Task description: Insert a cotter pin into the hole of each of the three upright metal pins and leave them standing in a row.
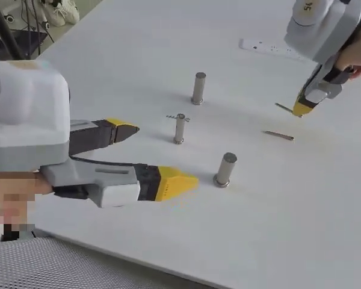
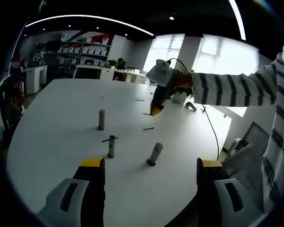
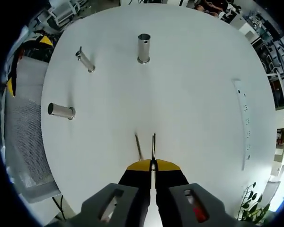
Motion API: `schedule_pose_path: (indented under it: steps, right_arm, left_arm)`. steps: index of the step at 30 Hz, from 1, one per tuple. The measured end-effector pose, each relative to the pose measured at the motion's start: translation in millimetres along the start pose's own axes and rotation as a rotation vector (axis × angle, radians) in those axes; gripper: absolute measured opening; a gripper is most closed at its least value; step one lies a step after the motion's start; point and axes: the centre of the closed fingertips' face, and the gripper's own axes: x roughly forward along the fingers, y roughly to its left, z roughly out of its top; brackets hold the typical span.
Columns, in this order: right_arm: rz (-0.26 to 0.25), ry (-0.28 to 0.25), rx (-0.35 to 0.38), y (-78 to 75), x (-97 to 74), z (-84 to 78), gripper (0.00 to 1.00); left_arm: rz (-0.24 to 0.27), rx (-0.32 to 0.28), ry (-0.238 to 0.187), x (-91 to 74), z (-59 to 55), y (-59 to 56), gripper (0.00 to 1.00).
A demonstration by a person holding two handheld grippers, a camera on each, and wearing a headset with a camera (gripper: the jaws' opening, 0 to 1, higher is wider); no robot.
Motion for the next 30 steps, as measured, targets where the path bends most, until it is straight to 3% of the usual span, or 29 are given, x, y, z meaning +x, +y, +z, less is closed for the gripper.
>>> schedule_pose_path:
  steps: [7,10,15,17,21,30]
  right_arm:
    - [-0.064,-0.131,-0.022,18.9,-25.8,10.8,0.00]
    - [-0.050,-0.180,-0.026,33.6,-35.8,15.2,0.00]
    - [-0.073,-0.257,-0.028,51.6,-53.4,22.7,0.00]
    - [-0.076,-0.294,-0.023,62.8,-61.6,25.9,0.00]
    - [-0.093,-0.350,-0.033,67.2,-69.7,32.5,0.00]
    - [-0.150,-0.422,-0.074,80.6,-89.8,37.2,0.00]
  left_arm:
    - [0.012,0.013,-0.025,2.1,8.9,1.2,0.76]
    - [0.002,0.026,-0.027,3.7,10.4,-0.6,0.75]
    - [-0.022,0.011,-0.025,7.5,10.9,-7.7,0.72]
    - [-0.024,0.032,-0.004,10.1,9.7,-9.3,0.71]
    - [-0.017,0.020,-0.042,12.8,16.9,-7.7,0.54]
    - [-0.027,-0.025,-0.097,20.0,33.3,-12.4,0.40]
